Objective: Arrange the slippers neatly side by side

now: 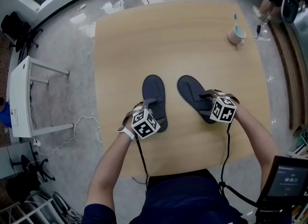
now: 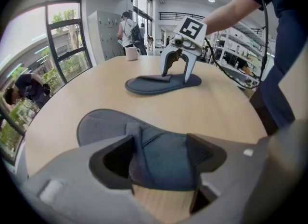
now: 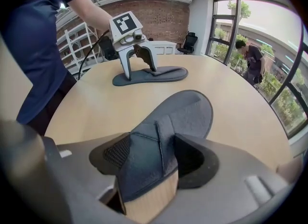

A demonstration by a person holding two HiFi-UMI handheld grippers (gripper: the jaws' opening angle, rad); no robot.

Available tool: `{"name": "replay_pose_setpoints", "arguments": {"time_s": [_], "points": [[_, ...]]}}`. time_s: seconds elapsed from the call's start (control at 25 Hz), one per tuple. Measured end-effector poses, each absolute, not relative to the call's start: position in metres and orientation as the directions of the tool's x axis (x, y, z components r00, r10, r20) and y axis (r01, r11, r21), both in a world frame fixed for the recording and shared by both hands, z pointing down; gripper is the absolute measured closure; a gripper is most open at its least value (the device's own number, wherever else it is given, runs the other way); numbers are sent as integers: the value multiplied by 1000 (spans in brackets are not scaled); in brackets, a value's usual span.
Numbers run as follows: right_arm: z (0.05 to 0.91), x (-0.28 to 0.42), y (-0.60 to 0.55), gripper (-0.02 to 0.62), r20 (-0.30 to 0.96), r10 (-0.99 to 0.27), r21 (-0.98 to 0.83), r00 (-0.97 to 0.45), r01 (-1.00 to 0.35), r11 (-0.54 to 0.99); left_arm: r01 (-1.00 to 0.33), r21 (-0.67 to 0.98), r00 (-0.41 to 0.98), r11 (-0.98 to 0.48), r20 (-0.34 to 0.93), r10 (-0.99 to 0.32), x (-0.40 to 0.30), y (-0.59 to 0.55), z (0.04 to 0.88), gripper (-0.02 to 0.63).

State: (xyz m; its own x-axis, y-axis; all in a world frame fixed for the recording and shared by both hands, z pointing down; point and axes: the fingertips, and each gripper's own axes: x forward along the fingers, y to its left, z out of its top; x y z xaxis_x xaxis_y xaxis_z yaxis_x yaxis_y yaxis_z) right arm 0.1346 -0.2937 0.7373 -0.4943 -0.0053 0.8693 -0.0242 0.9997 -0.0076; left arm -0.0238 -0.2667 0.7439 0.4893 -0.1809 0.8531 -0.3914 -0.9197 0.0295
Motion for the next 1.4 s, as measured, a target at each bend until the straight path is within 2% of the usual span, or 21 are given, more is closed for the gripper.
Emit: {"name": "replay_pose_setpoints", "arguments": {"time_s": [0.68, 1.16, 1.4], "points": [[741, 137, -277, 302, 874, -144, -27, -465, -342, 939, -418, 44, 505, -908, 842, -191, 10, -208, 747, 253], [740, 131, -243, 302, 874, -226, -36, -430, -520, 853, -435, 42, 489, -900, 850, -196, 25, -170, 745, 253], [733, 124, -218, 302, 862, -263, -32, -433, -566, 824, -438, 39, 492, -898, 846, -203, 31, -151, 739, 253]]}}
